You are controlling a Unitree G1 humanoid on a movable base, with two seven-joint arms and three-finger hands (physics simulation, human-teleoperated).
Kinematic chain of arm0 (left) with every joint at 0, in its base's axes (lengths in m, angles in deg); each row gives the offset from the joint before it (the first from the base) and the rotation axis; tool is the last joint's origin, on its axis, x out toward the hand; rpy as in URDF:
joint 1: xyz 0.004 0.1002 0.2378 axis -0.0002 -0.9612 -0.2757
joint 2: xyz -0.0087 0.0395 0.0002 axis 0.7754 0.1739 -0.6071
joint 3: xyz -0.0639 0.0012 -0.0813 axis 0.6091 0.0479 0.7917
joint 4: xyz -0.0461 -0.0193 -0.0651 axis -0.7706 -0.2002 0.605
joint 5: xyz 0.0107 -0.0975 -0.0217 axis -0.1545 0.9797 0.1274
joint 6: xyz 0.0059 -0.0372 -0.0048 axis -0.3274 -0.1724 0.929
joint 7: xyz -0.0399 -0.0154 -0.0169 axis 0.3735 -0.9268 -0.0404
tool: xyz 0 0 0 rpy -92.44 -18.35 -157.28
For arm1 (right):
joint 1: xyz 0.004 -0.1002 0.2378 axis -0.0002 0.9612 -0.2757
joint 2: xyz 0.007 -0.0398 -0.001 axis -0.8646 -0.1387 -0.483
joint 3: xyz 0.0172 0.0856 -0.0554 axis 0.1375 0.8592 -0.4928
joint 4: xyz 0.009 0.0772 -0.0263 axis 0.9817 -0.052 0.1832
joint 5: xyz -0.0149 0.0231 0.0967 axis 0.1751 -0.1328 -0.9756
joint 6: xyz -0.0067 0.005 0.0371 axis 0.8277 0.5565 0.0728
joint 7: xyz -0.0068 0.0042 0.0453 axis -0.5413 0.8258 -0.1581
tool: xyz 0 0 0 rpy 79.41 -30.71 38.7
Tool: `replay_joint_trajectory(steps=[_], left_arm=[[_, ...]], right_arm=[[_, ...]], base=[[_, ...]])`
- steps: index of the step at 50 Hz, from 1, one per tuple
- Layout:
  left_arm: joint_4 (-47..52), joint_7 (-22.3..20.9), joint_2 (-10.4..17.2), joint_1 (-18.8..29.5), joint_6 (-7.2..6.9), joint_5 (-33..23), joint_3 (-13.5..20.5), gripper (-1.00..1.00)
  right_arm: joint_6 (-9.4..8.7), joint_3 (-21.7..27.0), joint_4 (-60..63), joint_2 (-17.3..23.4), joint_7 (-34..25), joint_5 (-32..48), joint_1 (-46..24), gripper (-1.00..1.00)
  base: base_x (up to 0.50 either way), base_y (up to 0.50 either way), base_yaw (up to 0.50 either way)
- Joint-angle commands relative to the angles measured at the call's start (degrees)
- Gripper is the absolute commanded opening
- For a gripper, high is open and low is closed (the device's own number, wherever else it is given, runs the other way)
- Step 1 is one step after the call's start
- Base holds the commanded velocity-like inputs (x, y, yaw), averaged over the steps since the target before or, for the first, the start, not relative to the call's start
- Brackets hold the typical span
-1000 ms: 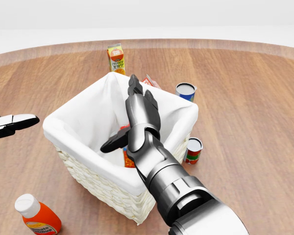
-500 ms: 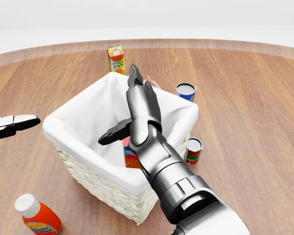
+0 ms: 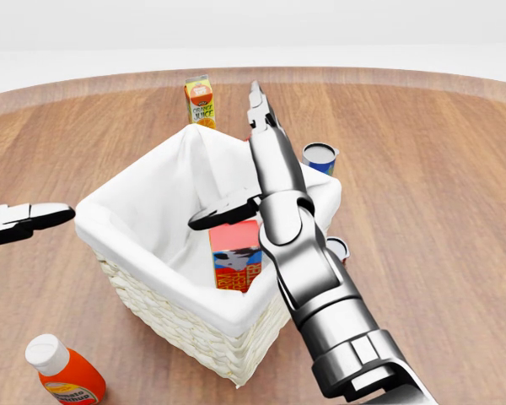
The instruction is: Pick up the butter and put it in the basket.
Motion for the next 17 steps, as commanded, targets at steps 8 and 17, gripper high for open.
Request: replay_joint_trajectory(steps=[8, 17], left_arm=[[5.54, -0.33, -1.58, -2.87, 0.0, -1.56, -0.3, 1.0], [9.54, -0.7, -2.52, -4.9, 0.0, -2.71, 0.1, 1.0]], right_arm=[[0.0, 0.91, 22.1, 3.74, -7.0, -1.58, 10.61, 1.0], [0.0, 2.17, 26.68, 5.9, -8.34, -3.97, 13.2, 1.0]], base=[[0.0, 0.0, 0.0], [0.0, 0.0, 0.0]])
